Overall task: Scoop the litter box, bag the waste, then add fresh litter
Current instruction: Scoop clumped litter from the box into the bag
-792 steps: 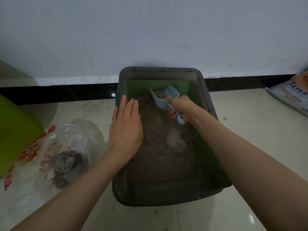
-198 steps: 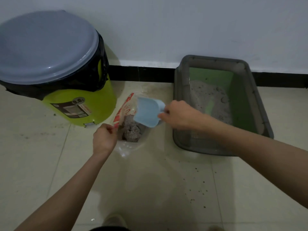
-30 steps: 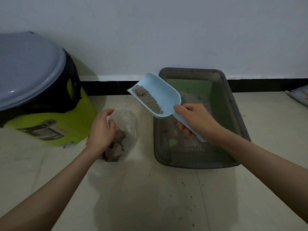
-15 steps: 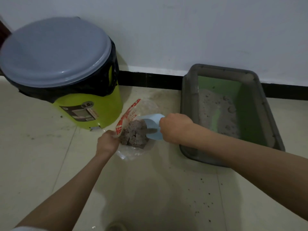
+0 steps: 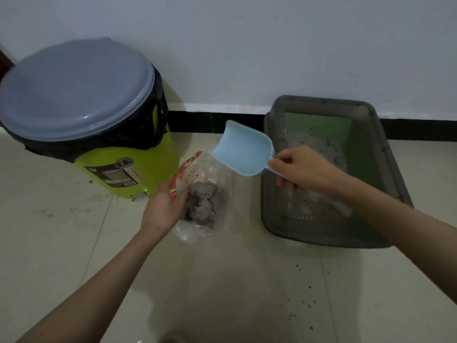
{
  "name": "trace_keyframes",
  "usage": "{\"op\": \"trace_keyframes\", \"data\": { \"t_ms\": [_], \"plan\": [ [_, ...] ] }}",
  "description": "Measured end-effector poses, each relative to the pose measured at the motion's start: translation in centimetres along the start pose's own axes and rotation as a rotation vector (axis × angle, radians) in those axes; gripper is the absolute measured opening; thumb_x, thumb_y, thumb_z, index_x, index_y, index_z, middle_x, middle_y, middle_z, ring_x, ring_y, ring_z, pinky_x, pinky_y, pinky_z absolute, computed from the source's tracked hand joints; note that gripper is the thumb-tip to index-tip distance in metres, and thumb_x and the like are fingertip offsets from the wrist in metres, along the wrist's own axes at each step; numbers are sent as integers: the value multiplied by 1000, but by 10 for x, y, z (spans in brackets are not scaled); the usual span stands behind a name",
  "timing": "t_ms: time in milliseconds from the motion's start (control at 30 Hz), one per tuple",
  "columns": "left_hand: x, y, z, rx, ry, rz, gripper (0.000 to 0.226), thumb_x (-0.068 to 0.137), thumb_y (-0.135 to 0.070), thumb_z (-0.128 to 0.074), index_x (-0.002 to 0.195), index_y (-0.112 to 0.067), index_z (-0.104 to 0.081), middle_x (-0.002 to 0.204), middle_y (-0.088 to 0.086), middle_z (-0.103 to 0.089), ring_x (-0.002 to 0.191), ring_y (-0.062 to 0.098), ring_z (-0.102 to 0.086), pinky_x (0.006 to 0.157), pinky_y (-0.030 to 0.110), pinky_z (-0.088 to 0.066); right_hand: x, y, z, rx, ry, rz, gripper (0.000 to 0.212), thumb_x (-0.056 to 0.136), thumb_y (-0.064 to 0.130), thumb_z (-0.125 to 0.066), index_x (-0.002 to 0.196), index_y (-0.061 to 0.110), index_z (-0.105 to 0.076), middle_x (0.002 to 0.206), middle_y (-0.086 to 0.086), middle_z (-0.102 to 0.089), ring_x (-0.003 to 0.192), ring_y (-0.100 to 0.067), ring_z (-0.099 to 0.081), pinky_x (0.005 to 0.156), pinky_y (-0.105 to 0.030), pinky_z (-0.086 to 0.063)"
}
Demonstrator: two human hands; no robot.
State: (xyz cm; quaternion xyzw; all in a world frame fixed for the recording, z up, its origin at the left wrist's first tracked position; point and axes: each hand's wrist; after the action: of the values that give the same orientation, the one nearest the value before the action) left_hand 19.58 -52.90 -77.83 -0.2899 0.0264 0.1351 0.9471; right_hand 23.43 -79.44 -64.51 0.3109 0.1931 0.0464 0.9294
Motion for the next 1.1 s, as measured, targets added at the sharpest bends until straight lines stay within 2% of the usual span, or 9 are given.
{"op": "trace_keyframes", "data": {
  "t_ms": [133, 200, 267, 367, 533, 667, 800, 900, 1100],
  "plan": [
    [-1, -62, -2, 0, -24, -261, 50, 93, -28, -48, 138, -10, -37, 138, 11, -42, 128, 26, -39, 103, 37, -33, -20, -28, 36, 370, -178, -95, 29, 97, 23, -47, 87, 1, -64, 63, -5, -59, 48, -13, -47, 44, -24, -38],
    [-3, -98, -8, 51, -4, -398, 52, 94, -32, -46, 139, -10, -35, 144, 9, -37, 133, 22, -33, 108, 32, -25, -28, -46, 48, 531, -256, -157, 25, 98, 22, -45, 85, 8, -61, 65, -7, -55, 50, -15, -45, 47, -25, -37],
    [-4, -133, -19, 101, 48, -485, 57, 94, -39, -42, 142, -12, -29, 147, 7, -32, 135, 20, -30, 110, 30, -22, -34, -66, 55, 592, -311, -215, 25, 99, 24, -43, 81, 16, -58, 66, -7, -55, 51, -15, -47, 47, -24, -39],
    [1, -175, -45, 216, 159, -546, 65, 95, -49, -31, 147, -14, -15, 154, 6, -17, 141, 20, -17, 115, 35, -15, -34, -100, 51, 626, -351, -352, 25, 99, 24, -43, 87, 9, -59, 65, -8, -54, 49, -14, -45, 39, -18, -38],
    [25, -207, -84, 372, 289, -479, 66, 97, -46, -21, 148, -10, 3, 157, 7, 6, 144, 22, 3, 118, 41, -7, -8, -143, 17, 621, -195, -573, 27, 96, 20, -45, 85, 0, -58, 59, -7, -54, 46, -15, -45, 34, -15, -34],
    [38, -211, -99, 331, 220, -407, 64, 98, -39, -23, 147, -12, 8, 156, 4, 13, 144, 19, 5, 118, 42, -8, 25, -156, -12, 611, -4, -620, 27, 97, 23, -43, 81, 4, -53, 62, -6, -53, 50, -14, -46, 43, -23, -37],
    [37, -206, -103, 230, 170, -388, 63, 98, -32, -28, 147, -15, 7, 156, 0, 12, 144, 16, 0, 118, 40, -13, 50, -156, -30, 665, 102, -631, 20, 98, 20, -41, 99, 1, -48, 65, -7, -50, 52, -15, -45, 46, -24, -35],
    [38, -206, -104, 176, 165, -397, 64, 98, -30, -29, 147, -15, 8, 156, -2, 13, 144, 14, -2, 118, 35, -12, 71, -153, -39, 785, 99, -674, 21, 98, 19, -41, 110, 3, -47, 66, -7, -49, 52, -13, -43, 43, -22, -34],
    [38, -205, -106, 162, 159, -402, 64, 98, -31, -28, 147, -18, 10, 155, -6, 17, 143, 11, -1, 118, 35, -13, 129, -145, -53, 1090, -46, -699, 23, 98, 17, -38, 111, 2, -51, 64, -7, -49, 52, -16, -42, 45, -25, -35]
  ]
}}
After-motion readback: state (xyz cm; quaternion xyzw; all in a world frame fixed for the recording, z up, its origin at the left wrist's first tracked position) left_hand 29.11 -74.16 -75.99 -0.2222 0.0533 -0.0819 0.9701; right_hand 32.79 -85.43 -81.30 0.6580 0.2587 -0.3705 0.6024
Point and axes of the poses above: each hand's wrist, its own x-axis towards the middle knuckle, its own z-axis out of the back of the hand, y = z × x
